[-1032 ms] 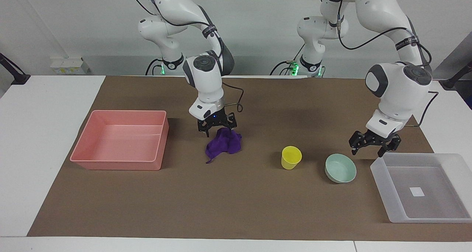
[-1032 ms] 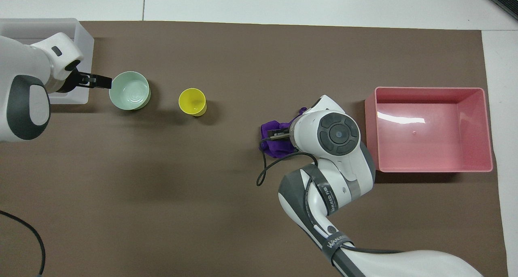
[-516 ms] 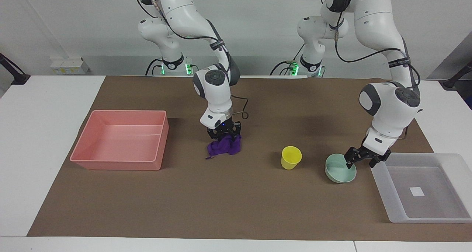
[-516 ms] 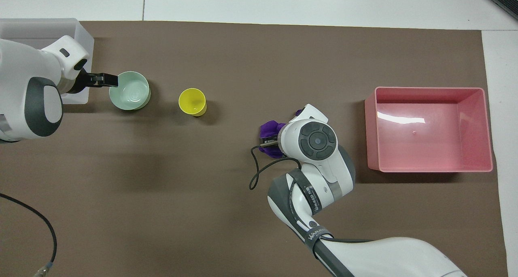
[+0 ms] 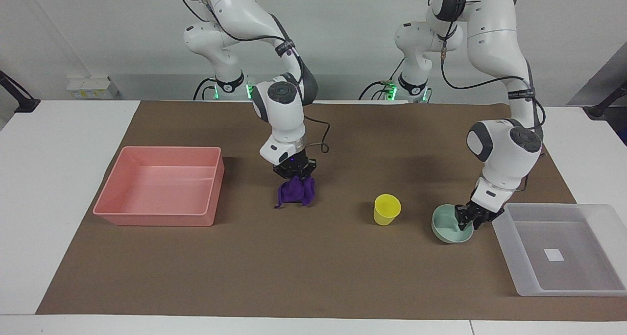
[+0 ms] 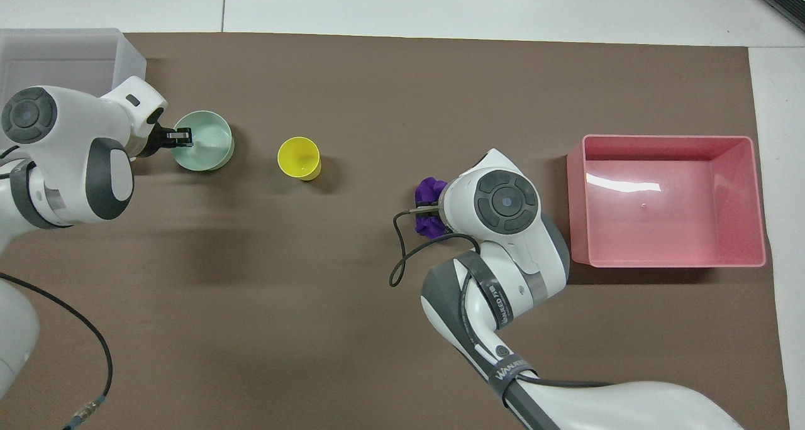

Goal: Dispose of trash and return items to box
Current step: 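Carry the cloth into the pink bin while the left gripper places the bowl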

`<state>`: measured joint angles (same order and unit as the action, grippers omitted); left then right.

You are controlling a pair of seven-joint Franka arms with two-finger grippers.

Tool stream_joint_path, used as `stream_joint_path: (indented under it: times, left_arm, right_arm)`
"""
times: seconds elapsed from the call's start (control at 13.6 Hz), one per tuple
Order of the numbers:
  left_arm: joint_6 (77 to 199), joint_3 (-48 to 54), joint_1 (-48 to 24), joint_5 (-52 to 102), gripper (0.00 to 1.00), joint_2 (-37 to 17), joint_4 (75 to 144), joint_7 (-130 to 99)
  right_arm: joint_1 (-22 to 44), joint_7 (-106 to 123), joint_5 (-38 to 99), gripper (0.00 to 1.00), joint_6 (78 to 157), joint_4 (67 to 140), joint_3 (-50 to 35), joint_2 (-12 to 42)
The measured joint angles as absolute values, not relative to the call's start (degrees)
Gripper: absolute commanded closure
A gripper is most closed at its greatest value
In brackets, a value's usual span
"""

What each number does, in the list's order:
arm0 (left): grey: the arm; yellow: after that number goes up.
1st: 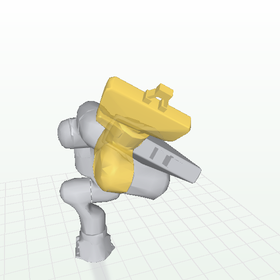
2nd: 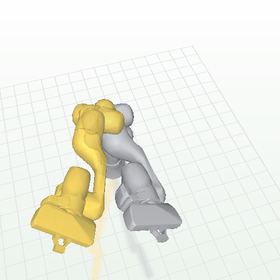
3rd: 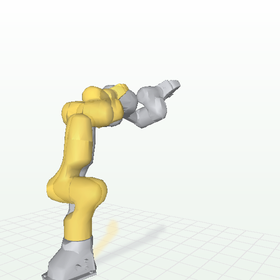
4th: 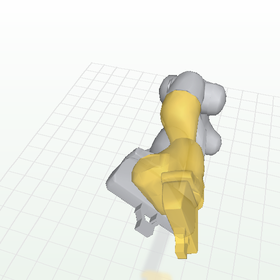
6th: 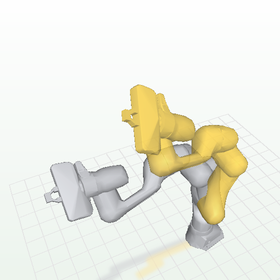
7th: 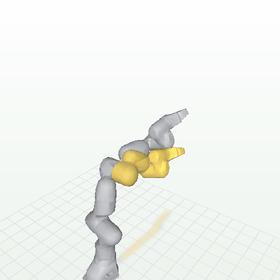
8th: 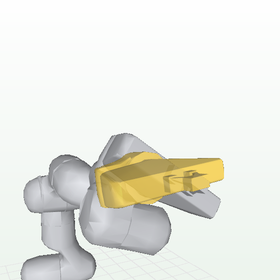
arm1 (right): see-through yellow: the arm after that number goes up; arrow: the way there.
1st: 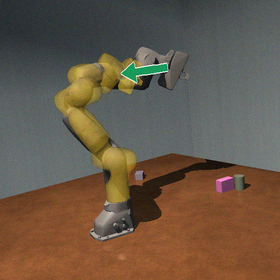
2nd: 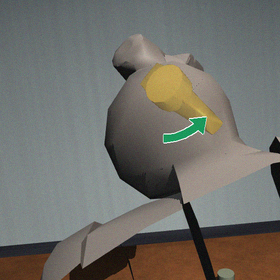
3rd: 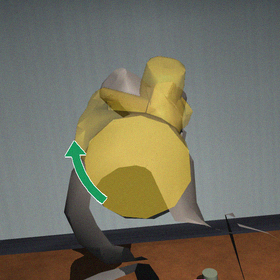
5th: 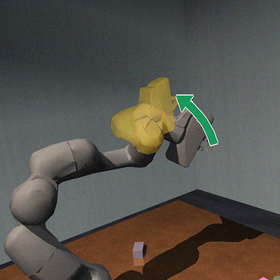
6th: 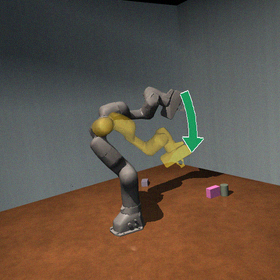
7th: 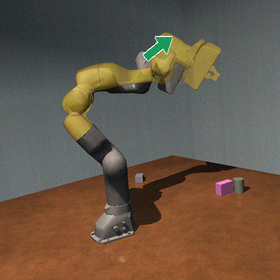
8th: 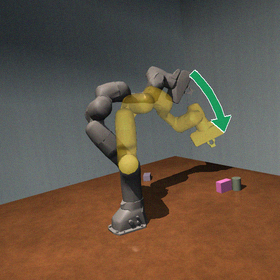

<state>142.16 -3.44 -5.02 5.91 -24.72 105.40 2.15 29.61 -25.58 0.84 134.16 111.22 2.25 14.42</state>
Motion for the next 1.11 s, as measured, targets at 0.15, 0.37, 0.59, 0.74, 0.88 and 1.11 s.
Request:
stream_joint_path:
  times: [0.15,0.37,0.59,0.74,0.88,1.11]
  left_arm:
    - [142.1,-3.3,-5.0,6.0,1.00,-24.4,105.4,2.1]
    - [141.2,-3.3,-5.0,6.0,1.00,-22.8,104.8,2.1]
    - [133.8,-4.0,-4.4,6.0,1.00,-20.7,100.1,2.0]
    - [128.3,-4.1,-2.7,6.0,1.00,-19.7,95.2,2.0]
    - [126.4,-4.3,0.0,6.0,1.00,-19.8,91.9,2.0]
    - [126.7,-4.3,3.8,6.0,1.00,-21.6,89.2,2.0]
  right_arm:
    - [26.9,-25.7,0.8,1.00,129.6,109.2,2.5,10.7]
    - [22.2,-25.7,-0.2,1.00,124.8,107.5,2.6,6.1]
    - [16.7,-24.9,-4.3,1.00,122.5,107.3,2.7,2.3]
    - [11.8,-20.7,-4.6,1.00,121.6,107.3,2.7,0.8]
    - [6.9,-15.8,-4.6,1.00,121.4,107.6,2.8,0.5]
    - [1.9,-10.1,-4.6,1.00,121.7,109.3,2.8,0.9]
